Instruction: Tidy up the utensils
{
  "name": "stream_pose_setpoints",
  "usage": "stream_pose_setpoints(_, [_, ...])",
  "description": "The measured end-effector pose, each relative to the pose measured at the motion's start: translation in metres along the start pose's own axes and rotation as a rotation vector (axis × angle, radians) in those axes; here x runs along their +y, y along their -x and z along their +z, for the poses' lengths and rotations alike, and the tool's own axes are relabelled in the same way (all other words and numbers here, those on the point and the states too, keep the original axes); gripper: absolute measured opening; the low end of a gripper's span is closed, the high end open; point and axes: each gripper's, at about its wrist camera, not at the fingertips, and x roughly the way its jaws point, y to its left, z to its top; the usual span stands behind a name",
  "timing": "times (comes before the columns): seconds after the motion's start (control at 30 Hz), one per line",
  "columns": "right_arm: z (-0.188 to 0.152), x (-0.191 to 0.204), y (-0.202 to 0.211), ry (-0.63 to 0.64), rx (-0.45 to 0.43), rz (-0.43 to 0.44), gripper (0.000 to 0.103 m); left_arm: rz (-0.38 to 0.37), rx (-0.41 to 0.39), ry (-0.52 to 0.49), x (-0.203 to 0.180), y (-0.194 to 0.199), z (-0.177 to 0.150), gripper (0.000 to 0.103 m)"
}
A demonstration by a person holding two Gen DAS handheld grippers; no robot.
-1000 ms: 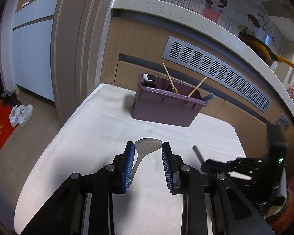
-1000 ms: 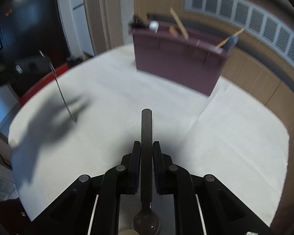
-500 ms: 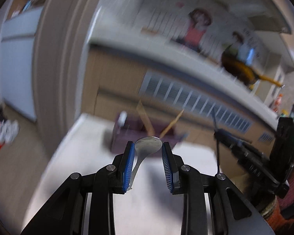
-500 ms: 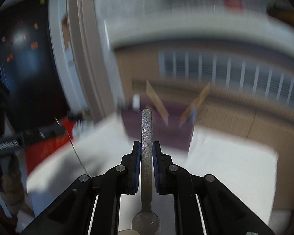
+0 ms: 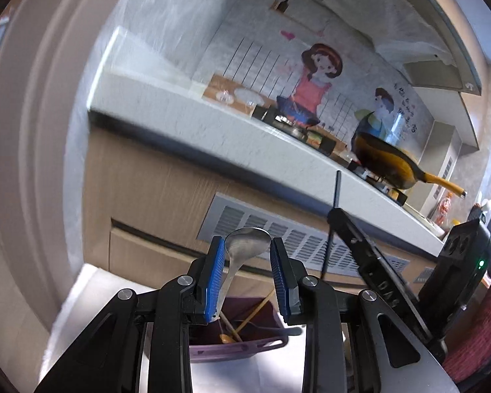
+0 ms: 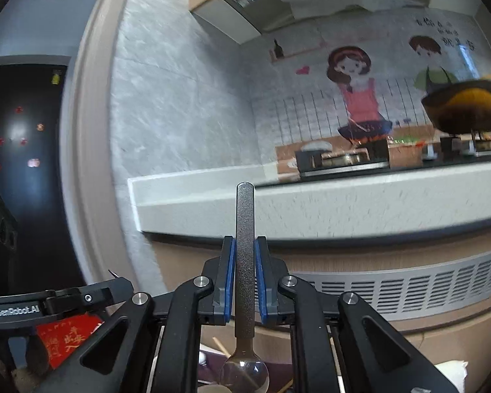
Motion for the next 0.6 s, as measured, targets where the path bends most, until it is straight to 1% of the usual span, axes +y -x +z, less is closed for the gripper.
stream_pose_setpoints(0.13, [-0.024, -0.004, -0.027, 0.024, 0.033, -0.044, 0.011, -0.009, 0.043, 0.034, 0.019, -0.027, -0.011, 0.029])
stream_pose_setpoints(0.2, [-0.033, -0.008, -0.038, 0.008, 0.053, -0.046, 0.011, -0.009, 0.067, 0.045, 0.026, -0.039, -0.016, 0.029])
stream_pose_setpoints(0.37, [-0.051, -0.015, -0.051, -0.012, 0.067, -0.049, 0.011, -0.005, 0.114, 0.051, 0.033, -0.06, -0.03, 0.029])
stream_pose_setpoints(0.4, [-0.058, -0.017, -0.053, -0.018, 0.097, -0.043, 0.012, -0.001, 0.123, 0.048, 0.033, -0.062, -0.033, 0.03])
stream_pose_setpoints(0.47, [-0.068, -0.019, -0.056, -0.021, 0.173, -0.017, 0.013, 0.012, 0.141, 0.041, 0.033, -0.066, -0.042, 0.033])
stream_pose_setpoints(0.53, [-0.076, -0.022, -0.055, -0.011, 0.26, 0.022, 0.023, 0.036, 0.144, 0.026, 0.028, -0.066, -0.05, 0.049])
stream_pose_setpoints(0.6, [-0.079, -0.025, -0.047, -0.012, 0.292, 0.028, 0.024, 0.071, 0.138, 0.0, 0.022, -0.061, -0.056, 0.052])
